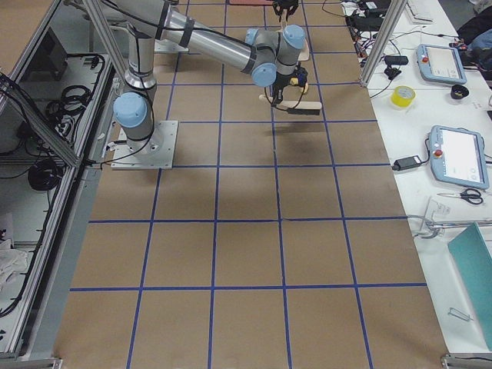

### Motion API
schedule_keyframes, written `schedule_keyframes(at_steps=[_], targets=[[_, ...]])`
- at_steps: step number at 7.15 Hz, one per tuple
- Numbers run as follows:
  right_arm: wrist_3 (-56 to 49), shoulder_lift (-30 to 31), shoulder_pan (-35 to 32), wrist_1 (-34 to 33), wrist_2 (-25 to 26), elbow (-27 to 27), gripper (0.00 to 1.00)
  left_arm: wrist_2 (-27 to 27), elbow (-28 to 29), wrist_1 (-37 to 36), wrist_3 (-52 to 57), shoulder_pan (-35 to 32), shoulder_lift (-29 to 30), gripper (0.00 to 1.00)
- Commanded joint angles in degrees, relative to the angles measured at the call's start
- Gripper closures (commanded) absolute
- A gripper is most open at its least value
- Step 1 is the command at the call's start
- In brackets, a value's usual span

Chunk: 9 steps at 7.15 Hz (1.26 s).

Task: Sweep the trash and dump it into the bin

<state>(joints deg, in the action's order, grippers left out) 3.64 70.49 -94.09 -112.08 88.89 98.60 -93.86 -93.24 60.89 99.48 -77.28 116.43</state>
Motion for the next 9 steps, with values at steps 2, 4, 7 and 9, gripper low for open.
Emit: schedule_keyframes(at_steps=[2, 4, 7, 9], targets=[[6.54, -5.08, -6.27, -2.97, 0.14, -4.01, 1.0, 0.0, -0.19, -0.07, -0.6, -0.15, 0.2, 0.95], [11.89, -9.82, -9.95, -2.97, 0.41, -8.93, 1.0, -0.09, -0.19, -0.07, -0.6, -0.59, 0.29, 0.96], [21.72, -13.27, -15.31, -3.05, -0.38, -12.02, 1.0, -0.18, -0.19, -0.07, -1.13, -0.59, 0.38, 0.96], [30.06, -16.77, -19.97, -2.97, -0.64, -16.75, 1.0, -0.27, -0.11, 0.02, -1.56, -1.11, -0.15, 0.96]])
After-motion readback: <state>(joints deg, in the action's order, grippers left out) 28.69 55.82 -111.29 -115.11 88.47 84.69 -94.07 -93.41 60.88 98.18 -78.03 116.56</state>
